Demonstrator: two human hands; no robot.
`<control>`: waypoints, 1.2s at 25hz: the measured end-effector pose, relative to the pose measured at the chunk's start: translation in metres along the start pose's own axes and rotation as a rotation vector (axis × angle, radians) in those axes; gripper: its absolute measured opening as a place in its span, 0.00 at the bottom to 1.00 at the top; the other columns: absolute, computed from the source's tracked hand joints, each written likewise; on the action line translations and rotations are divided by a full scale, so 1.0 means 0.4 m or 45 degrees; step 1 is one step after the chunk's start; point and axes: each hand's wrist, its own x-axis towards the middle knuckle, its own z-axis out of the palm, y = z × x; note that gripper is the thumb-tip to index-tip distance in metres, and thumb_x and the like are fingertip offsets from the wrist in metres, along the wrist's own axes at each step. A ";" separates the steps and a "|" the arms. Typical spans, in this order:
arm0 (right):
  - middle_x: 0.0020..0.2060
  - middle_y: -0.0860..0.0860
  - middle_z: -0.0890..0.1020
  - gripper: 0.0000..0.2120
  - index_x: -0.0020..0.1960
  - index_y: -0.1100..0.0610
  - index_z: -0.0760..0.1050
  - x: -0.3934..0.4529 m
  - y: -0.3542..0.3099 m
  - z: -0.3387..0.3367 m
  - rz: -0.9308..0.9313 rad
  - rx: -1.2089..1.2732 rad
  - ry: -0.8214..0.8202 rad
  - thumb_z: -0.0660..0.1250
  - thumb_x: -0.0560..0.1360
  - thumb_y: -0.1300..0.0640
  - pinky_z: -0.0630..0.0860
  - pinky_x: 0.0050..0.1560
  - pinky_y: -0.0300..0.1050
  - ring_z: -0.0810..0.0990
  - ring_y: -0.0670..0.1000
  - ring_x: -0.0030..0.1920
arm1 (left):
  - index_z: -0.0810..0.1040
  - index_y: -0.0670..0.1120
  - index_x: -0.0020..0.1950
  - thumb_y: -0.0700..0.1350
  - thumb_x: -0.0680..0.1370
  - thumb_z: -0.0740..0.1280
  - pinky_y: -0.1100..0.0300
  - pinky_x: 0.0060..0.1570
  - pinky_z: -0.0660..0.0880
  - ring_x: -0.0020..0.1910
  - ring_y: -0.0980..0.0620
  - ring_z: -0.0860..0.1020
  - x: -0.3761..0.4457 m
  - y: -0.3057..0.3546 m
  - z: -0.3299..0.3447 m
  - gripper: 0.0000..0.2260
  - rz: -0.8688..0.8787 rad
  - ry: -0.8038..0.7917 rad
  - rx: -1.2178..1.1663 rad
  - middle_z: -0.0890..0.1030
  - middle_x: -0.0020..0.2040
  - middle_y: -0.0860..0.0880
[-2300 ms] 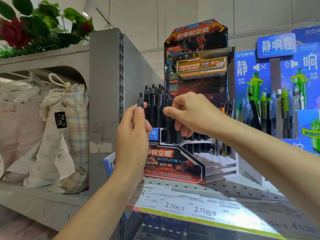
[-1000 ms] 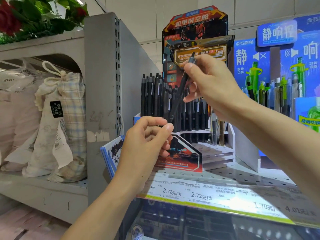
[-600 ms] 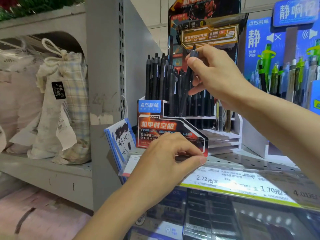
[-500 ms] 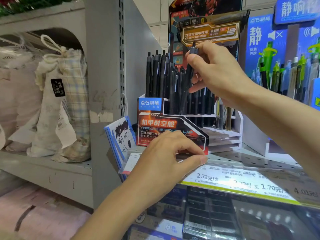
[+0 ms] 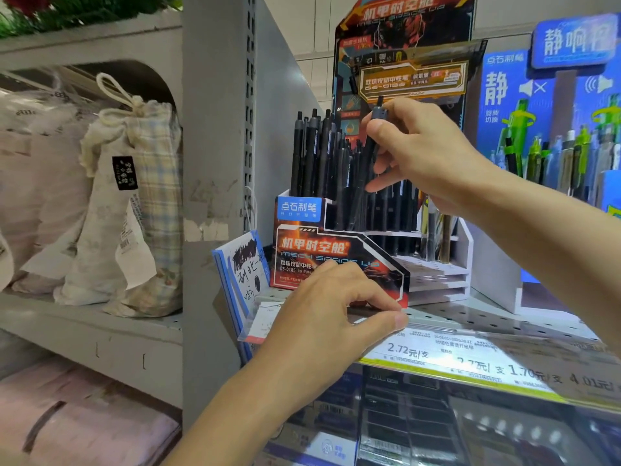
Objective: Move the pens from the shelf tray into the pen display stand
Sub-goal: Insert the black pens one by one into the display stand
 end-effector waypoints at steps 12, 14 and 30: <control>0.38 0.58 0.82 0.14 0.59 0.57 0.69 -0.039 0.020 0.021 -0.036 -0.111 -0.090 0.71 0.78 0.58 0.83 0.32 0.44 0.85 0.53 0.34 | 0.85 0.57 0.45 0.56 0.74 0.73 0.58 0.51 0.72 0.52 0.57 0.75 -0.001 0.001 0.003 0.05 0.004 0.014 0.008 0.80 0.45 0.58; 0.37 0.57 0.82 0.13 0.57 0.57 0.70 -0.041 0.021 0.019 -0.053 -0.152 -0.087 0.72 0.77 0.58 0.82 0.32 0.43 0.85 0.52 0.33 | 0.85 0.56 0.45 0.56 0.74 0.73 0.60 0.51 0.71 0.53 0.57 0.74 -0.001 0.001 0.003 0.05 -0.002 0.013 0.008 0.79 0.45 0.59; 0.38 0.52 0.84 0.14 0.56 0.54 0.69 -0.063 -0.007 0.009 -0.047 -0.431 -0.051 0.71 0.77 0.51 0.84 0.44 0.54 0.85 0.48 0.34 | 0.84 0.57 0.42 0.60 0.76 0.68 0.59 0.48 0.74 0.48 0.61 0.76 0.013 0.001 -0.004 0.10 -0.005 -0.031 0.004 0.80 0.42 0.60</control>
